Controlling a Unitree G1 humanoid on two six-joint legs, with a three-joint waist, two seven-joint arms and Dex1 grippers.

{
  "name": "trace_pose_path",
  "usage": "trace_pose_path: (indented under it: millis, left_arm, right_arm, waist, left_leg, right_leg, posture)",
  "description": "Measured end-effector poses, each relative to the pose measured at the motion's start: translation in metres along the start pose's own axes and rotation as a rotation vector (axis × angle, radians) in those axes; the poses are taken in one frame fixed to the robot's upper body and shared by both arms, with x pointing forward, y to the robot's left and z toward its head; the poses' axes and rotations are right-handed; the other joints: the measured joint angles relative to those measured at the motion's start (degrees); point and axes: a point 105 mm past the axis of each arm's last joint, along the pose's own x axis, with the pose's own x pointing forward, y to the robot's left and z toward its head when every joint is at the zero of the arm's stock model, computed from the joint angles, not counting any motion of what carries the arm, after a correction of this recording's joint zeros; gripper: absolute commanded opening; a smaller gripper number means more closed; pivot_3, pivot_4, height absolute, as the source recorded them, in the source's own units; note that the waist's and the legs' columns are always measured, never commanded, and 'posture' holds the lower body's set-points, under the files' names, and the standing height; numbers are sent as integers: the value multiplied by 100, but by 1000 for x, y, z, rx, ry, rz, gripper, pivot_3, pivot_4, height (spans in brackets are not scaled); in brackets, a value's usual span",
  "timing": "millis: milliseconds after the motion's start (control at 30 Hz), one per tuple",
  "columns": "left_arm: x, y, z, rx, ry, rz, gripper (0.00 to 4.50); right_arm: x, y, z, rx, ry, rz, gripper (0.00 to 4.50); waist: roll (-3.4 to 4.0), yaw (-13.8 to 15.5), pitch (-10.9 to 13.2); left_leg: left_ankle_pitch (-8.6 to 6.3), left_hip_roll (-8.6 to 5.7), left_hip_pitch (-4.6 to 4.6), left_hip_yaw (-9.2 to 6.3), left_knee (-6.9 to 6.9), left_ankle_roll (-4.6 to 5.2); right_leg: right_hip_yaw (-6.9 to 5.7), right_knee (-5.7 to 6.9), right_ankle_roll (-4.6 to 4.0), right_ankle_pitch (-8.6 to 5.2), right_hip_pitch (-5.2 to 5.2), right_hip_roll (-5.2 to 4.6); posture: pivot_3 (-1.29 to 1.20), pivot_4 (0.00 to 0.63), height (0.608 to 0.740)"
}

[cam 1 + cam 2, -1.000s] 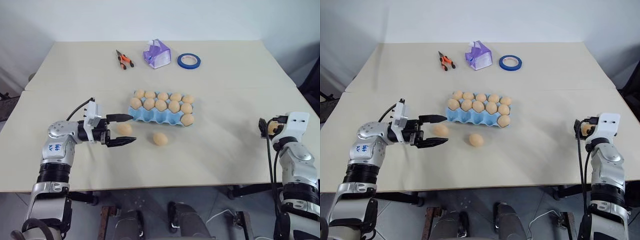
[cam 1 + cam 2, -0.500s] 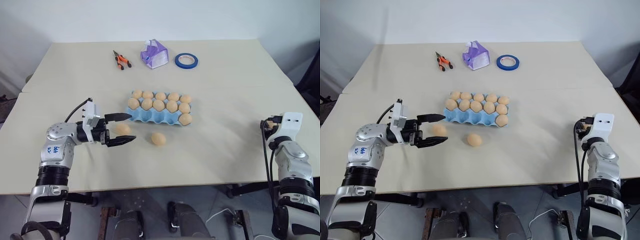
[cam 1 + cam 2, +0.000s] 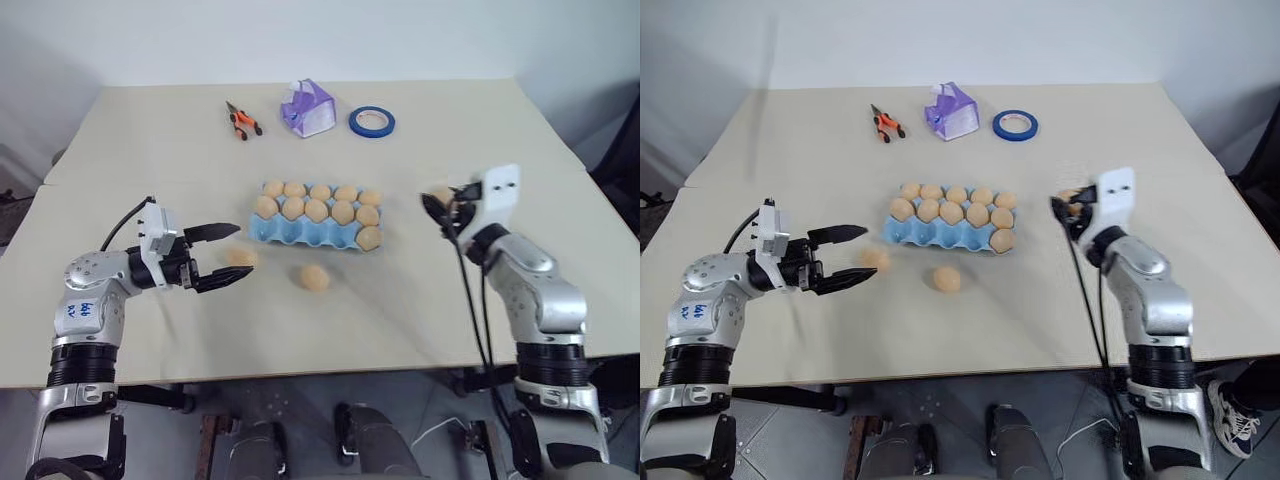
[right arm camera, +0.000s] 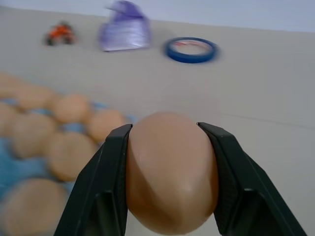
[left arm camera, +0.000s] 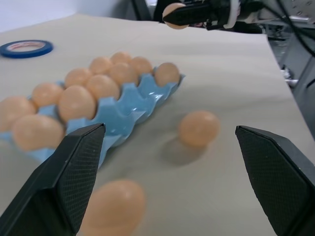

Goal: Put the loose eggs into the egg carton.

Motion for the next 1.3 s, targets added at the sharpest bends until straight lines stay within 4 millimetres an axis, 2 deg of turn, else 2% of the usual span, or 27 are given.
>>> trace_pose_path:
  millis: [133,200,267,433,567,733,867,1000,1167,1300]
  left_arm:
    - [-3,2,-1,-3,0,27,4500]
    - [-3,1,0,3,-1,30,4500]
    - [-3,0,1,8,-2,31,4500]
    - [-7,-2,-2,-1,2,48,4500]
    - [-10,-1,2,15,-3,61,4500]
    - [-15,-1,-1,3,3,90,4500]
    - [-17,0,-1,4,1,104,4500]
    - [-16,1,0,9,-1,108,4500]
    - [-15,2,3,20,-6,109,4500]
    - [-14,2,4,24,-10,108,4500]
  right_arm:
    - [23,65,-3,4,28,213,1695]
    - [32,82,-5,-1,43,262,1695]
    - [40,90,-11,-10,60,278,1695]
    - [51,87,-32,-32,123,264,1695]
    - [52,88,-33,-39,128,277,1695]
    - [47,85,-31,-57,119,280,1695]
    - [41,85,-35,-55,142,291,3071]
    - [39,87,-31,-64,137,314,4464]
    - [36,83,-30,-81,148,315,4464]
    - [26,78,-22,-119,141,333,4464]
  waist:
    - [0,1,0]
    - [0,1,0]
    - [-1,9,-1]
    - [-2,5,-1]
    - [-2,-8,-1]
    - [-2,-18,-1]
    - [-2,-8,-1]
    - [-1,-14,-1]
    - [-1,-9,-1]
    - [-2,1,-1]
  left_leg:
    - [-5,0,-10,-1,0,5]
    - [-7,-1,-16,-1,1,7]
    - [-9,-4,-18,-2,2,10]
    - [-11,-5,-24,-1,-1,13]
    - [-12,-3,-23,-3,-5,10]
    - [-13,-3,-21,-3,-5,9]
    - [-13,-4,-22,-4,-4,9]
    - [-13,-3,-21,-5,-8,8]
    - [-14,-4,-24,-6,-8,9]
    - [-15,-3,-24,-6,-15,10]
  right_leg:
    - [-14,-1,-4,-2,-6,-9]
    - [-18,-4,-4,-2,-9,-10]
    - [-21,-7,-4,-2,-9,-15]
    - [-24,-16,-3,-2,-11,-19]
    - [-24,-16,-3,-2,-12,-18]
    - [-24,-15,-4,-2,-12,-18]
    - [-25,-16,-4,-2,-12,-20]
    - [-25,-16,-4,-2,-12,-20]
    - [-26,-24,-5,-2,-12,-20]
    - [-28,-34,-5,-2,-12,-20]
  posture:
    - [0,150,740]
    - [0,150,740]
    - [0,150,740]
    - [0,150,740]
    - [0,150,740]
    - [0,150,740]
    - [0,150,740]
    - [0,150,740]
    - [0,150,740]
    - [0,150,740]
